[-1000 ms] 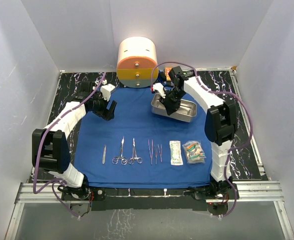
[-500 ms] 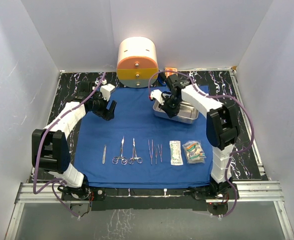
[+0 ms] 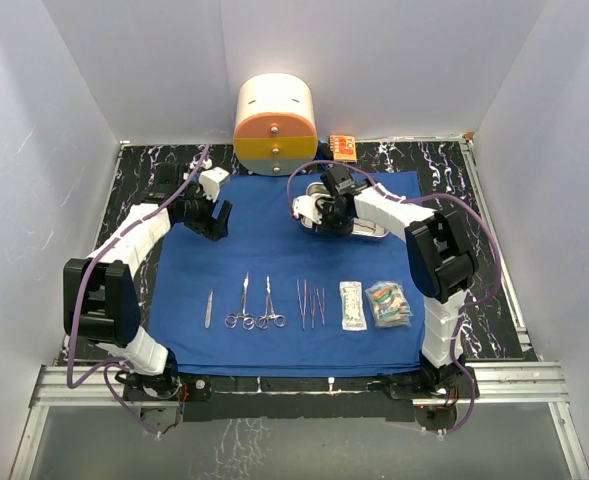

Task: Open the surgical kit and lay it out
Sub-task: Adjust the container in the surgical kit.

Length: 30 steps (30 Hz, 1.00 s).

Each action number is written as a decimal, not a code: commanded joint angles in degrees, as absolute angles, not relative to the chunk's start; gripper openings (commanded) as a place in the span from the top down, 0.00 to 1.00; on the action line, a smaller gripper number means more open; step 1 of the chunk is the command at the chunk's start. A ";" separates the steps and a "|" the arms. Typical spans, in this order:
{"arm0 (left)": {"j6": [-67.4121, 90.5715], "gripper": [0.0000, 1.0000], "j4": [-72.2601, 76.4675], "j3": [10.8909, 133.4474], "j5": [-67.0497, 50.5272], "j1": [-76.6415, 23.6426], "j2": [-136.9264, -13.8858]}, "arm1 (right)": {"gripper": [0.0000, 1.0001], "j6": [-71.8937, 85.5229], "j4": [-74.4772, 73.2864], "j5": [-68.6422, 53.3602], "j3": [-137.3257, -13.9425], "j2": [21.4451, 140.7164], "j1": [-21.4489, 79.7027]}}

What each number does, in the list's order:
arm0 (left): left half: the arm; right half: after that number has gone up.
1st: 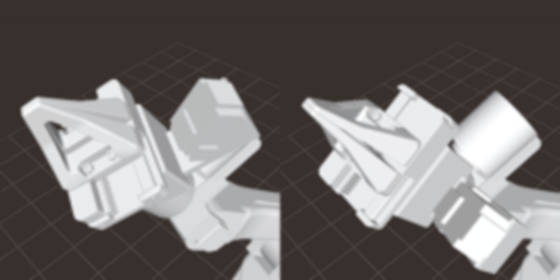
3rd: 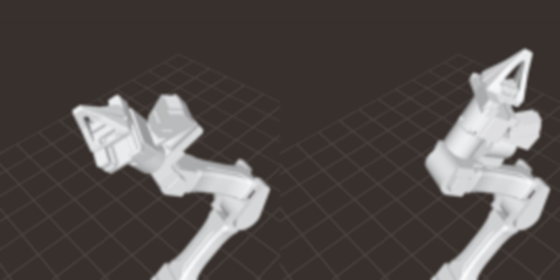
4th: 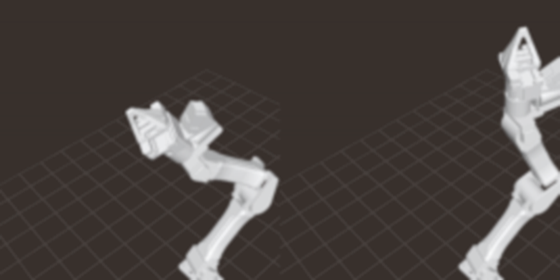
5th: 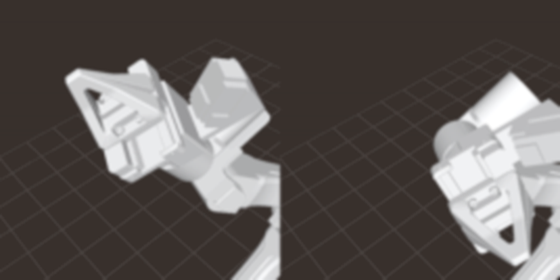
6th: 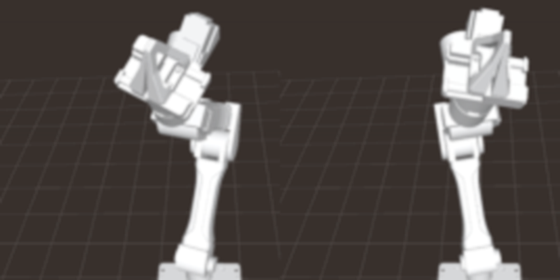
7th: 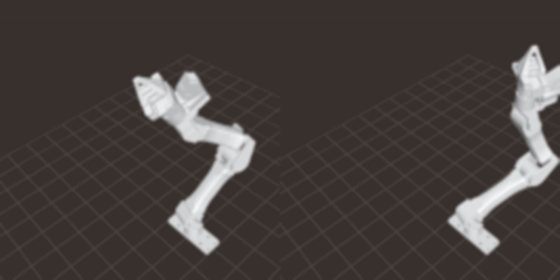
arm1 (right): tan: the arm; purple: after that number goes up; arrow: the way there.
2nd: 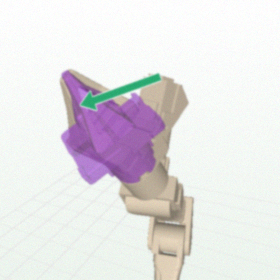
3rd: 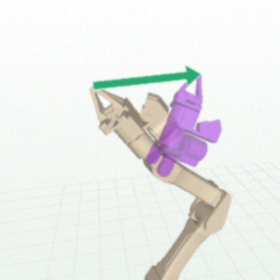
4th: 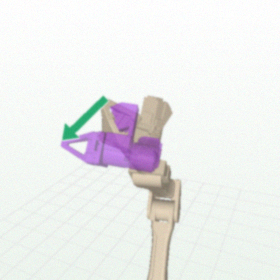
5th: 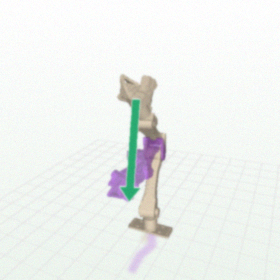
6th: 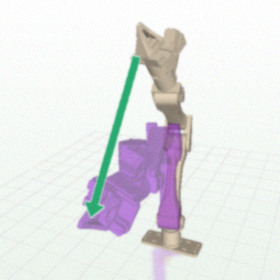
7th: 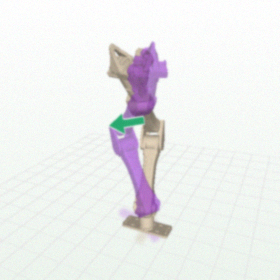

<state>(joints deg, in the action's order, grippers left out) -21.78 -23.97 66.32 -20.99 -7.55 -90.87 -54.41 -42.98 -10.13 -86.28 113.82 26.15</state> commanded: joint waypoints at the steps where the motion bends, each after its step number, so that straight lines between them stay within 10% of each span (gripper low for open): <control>1: -21.32 0.22 -23.89 66.18 -22.76 -7.04 -88.53 | 1.00 -58.42 -33.92 -4.47 -80.69 109.98 28.11; 13: -20.66 0.21 -23.91 66.72 -23.38 -6.95 -89.40 | 0.74 -56.49 -32.69 -4.81 -79.95 109.45 28.13; 21: -20.57 0.21 -23.63 66.41 -23.64 -6.94 -89.09 | 0.99 -53.64 -41.49 -13.33 -88.95 111.22 25.97; 30: -20.30 0.21 -23.90 66.83 -24.09 -6.94 -88.55 | 1.00 -49.27 -60.59 -24.29 -106.35 115.49 25.62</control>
<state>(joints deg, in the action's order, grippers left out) -20.58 -23.77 66.32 -22.13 -7.22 -90.87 -51.53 -52.53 -18.00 -98.67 115.61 25.50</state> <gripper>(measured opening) 0.787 0.053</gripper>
